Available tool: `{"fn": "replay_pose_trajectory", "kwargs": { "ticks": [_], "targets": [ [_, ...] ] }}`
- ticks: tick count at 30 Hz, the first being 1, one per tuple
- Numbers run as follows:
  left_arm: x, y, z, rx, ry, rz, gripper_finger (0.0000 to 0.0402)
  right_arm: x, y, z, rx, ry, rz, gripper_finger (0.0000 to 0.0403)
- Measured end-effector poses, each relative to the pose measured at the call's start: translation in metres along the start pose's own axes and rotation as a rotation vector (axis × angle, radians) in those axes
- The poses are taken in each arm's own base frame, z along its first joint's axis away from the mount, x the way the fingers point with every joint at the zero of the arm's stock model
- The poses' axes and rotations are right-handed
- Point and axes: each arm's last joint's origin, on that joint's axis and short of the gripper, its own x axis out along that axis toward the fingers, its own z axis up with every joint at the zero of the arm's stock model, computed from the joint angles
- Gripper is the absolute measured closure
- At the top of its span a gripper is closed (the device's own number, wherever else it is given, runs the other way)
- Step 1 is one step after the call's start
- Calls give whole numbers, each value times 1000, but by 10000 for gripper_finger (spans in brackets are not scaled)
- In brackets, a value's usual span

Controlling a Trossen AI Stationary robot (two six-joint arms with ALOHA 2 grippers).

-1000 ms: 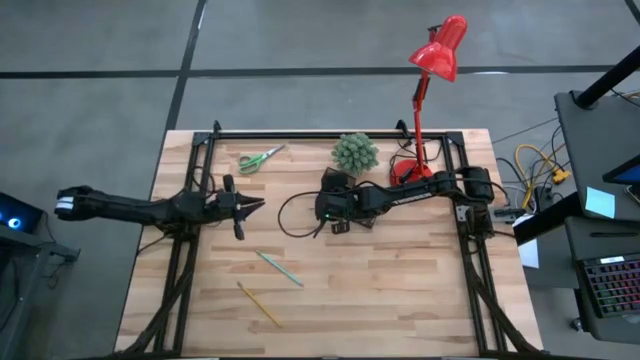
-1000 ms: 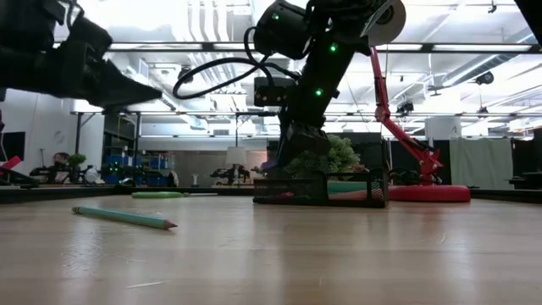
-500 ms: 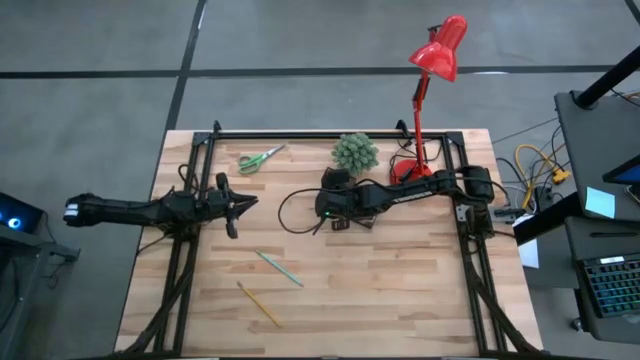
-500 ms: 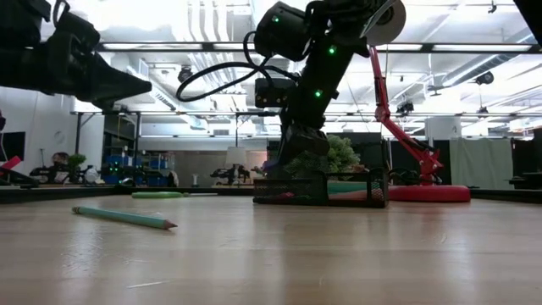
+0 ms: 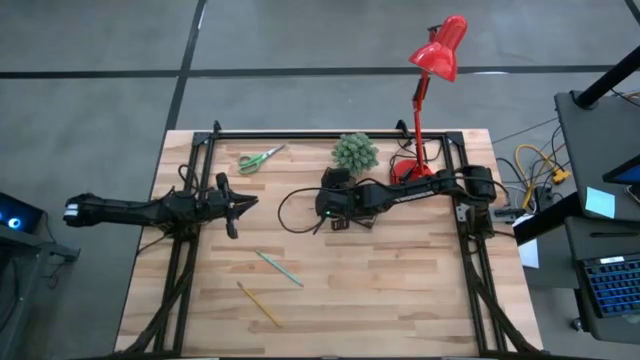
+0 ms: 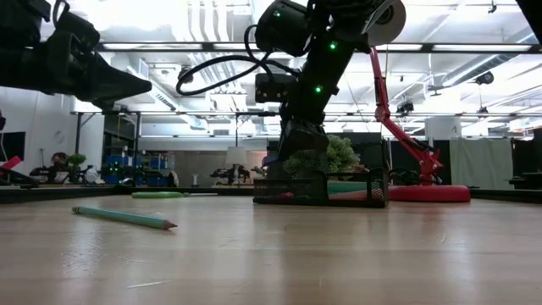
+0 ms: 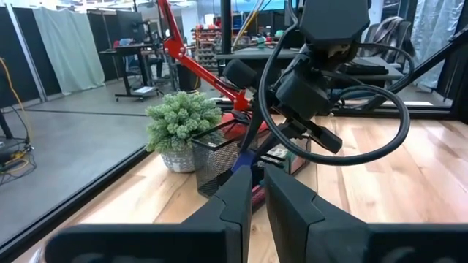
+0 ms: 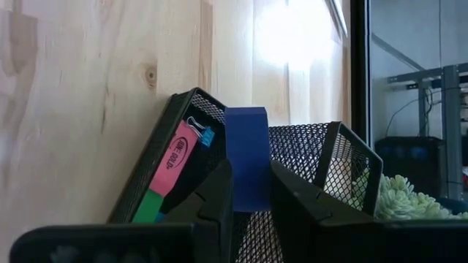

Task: Pick and place office supplies into organizer
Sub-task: Put the blue eraser into the black desk organizer

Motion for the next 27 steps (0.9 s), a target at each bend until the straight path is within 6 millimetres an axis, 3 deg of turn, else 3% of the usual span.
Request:
{"fn": "replay_pose_trajectory", "kwargs": {
  "ticks": [27],
  "targets": [
    [4,-1,-5,18,54,-2,375,-1,1,-4,3,37,25,333]
  ]
}}
